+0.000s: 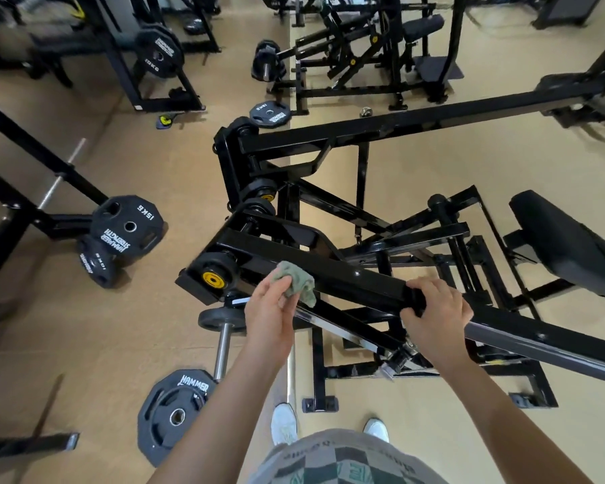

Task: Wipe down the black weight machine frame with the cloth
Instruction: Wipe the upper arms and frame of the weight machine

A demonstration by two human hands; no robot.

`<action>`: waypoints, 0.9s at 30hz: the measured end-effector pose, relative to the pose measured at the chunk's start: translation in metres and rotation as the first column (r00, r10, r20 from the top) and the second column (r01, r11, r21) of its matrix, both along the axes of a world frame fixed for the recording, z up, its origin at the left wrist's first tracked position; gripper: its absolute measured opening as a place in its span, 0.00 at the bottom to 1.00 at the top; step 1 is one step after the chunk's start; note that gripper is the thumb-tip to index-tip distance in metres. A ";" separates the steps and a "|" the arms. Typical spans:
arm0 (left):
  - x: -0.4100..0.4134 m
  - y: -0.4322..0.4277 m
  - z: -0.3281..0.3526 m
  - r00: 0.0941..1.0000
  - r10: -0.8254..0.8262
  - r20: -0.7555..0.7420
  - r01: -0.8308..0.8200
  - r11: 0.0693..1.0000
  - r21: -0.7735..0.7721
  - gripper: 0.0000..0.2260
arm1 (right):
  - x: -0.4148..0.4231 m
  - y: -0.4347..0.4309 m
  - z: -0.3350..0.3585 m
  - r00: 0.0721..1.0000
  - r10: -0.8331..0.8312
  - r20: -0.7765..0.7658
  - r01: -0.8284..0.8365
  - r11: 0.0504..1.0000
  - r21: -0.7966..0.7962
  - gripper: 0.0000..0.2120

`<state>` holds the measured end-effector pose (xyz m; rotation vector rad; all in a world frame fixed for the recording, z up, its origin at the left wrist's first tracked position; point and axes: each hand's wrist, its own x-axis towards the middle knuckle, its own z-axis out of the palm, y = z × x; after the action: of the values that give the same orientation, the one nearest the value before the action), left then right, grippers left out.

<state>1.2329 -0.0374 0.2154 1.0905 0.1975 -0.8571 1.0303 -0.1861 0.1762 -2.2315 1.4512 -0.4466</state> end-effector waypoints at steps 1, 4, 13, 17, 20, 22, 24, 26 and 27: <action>0.005 0.001 0.004 0.993 -0.030 0.112 0.026 0.999 0.038 0.13 | 0.004 0.002 0.001 1.000 0.027 -0.008 -0.027 1.000 -0.001 0.17; 0.027 0.004 0.020 0.865 -0.134 0.483 0.038 0.978 0.203 0.13 | 0.020 0.008 0.004 0.994 0.112 0.005 -0.112 0.994 -0.023 0.15; 0.145 0.004 0.032 0.361 -0.518 0.776 0.019 0.836 0.549 0.12 | 0.112 0.037 0.019 0.920 0.391 0.005 -0.391 0.920 0.004 0.20; 0.184 0.001 0.016 0.206 -0.706 0.677 0.060 0.700 0.712 0.12 | 0.146 0.042 0.020 0.900 0.436 -0.009 -0.436 0.900 0.006 0.23; 0.200 -0.009 0.009 0.115 -0.751 0.650 0.098 0.659 0.745 0.14 | 0.160 0.049 0.013 0.913 0.401 -0.074 -0.405 0.914 -0.040 0.23; 0.207 -0.021 0.007 0.072 -0.787 0.613 0.140 0.617 0.775 0.14 | 0.163 0.051 0.009 0.933 0.353 -0.071 -0.358 0.930 -0.084 0.21; 0.210 -0.031 0.008 0.028 -0.807 0.589 0.160 0.586 0.795 0.12 | 0.162 0.051 0.007 0.939 0.337 -0.071 -0.343 0.934 -0.103 0.20; 0.211 -0.033 0.012 -0.003 -0.822 0.569 0.159 0.561 0.812 0.10 | 0.161 0.052 0.005 0.932 0.351 -0.090 -0.359 0.927 -0.111 0.21; 0.213 -0.033 0.012 -0.019 -0.830 0.558 0.152 0.549 0.822 0.09 | 0.161 0.051 0.005 0.930 0.356 -0.096 -0.366 0.923 -0.118 0.21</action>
<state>1.4459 -0.0699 0.2277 2.1998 -1.3138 -0.5916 1.1910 -0.1349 0.1807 -2.5761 1.0298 -0.3508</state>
